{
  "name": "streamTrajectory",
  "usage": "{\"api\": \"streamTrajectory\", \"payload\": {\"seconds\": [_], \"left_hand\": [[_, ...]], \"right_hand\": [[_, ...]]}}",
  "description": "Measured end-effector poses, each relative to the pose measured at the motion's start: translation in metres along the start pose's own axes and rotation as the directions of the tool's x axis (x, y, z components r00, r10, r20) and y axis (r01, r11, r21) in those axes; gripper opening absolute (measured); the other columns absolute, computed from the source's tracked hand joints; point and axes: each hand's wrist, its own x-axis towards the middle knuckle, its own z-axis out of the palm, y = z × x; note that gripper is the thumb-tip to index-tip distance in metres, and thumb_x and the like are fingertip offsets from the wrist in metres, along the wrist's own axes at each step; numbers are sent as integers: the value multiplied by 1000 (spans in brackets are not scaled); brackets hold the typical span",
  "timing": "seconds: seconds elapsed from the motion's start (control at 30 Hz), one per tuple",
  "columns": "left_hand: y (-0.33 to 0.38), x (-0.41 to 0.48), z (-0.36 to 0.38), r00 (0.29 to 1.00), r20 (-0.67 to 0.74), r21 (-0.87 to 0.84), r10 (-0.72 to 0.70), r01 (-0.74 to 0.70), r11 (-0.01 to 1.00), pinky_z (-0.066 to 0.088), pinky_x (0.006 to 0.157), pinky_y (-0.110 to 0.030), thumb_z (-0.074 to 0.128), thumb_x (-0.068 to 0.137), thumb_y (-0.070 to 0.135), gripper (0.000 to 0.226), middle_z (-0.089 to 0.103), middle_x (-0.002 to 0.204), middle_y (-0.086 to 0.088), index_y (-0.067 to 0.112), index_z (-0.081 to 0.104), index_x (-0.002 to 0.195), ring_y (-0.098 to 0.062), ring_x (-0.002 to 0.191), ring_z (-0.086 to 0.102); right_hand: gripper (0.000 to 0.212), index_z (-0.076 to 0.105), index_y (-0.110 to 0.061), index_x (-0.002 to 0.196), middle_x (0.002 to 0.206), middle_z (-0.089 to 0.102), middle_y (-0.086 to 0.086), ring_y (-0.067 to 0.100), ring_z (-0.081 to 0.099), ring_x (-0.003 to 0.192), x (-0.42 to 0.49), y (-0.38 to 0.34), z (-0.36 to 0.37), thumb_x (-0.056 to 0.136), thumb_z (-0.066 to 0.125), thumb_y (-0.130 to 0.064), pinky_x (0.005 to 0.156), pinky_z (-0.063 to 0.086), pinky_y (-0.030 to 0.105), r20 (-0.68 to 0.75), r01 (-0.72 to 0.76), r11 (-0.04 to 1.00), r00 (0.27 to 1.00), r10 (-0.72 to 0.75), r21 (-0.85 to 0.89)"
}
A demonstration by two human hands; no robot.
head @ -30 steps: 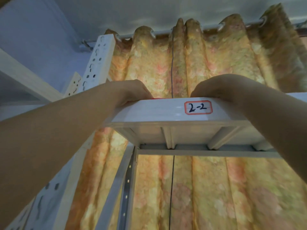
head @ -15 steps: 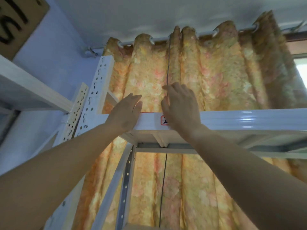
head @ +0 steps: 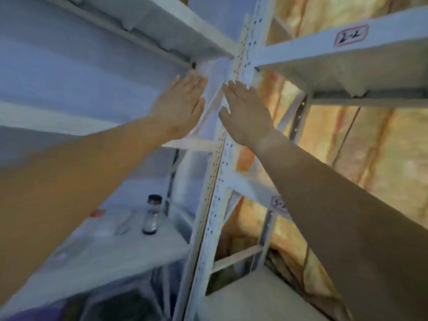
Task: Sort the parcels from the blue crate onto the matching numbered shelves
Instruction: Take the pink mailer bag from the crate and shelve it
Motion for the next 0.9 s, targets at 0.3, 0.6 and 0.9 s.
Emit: {"api": "streamTrajectory", "payload": {"seconds": [0.3,0.6,0.9], "left_hand": [[-71,-374,-36,699,672,328,-244,14,945,2,120,-35,7,92,33,63,9,159,-8,9,10,150,-21,148,7],[-125,-555,-100,277,798,479,-535,246,843,-3,120,-29,17,102,28,55,-10,159,-4,11,-5,150,-14,147,-8],[-199,-684,-135,122,860,459,-496,242,855,0,120,-30,16,102,31,56,-7,160,-5,10,-4,150,-16,148,-6]], "right_hand": [[58,18,-6,150,159,14,10,22,13,147,-176,-242,122,99,36,-26,120,9,34,329,157,814,859,-392,559],[60,7,-7,152,161,2,7,18,2,148,-275,-382,159,102,29,-32,121,0,32,529,116,733,618,-582,671],[56,20,-10,150,158,17,7,21,13,147,-390,-486,201,100,38,-25,120,7,33,728,-250,713,462,-506,655]]}}
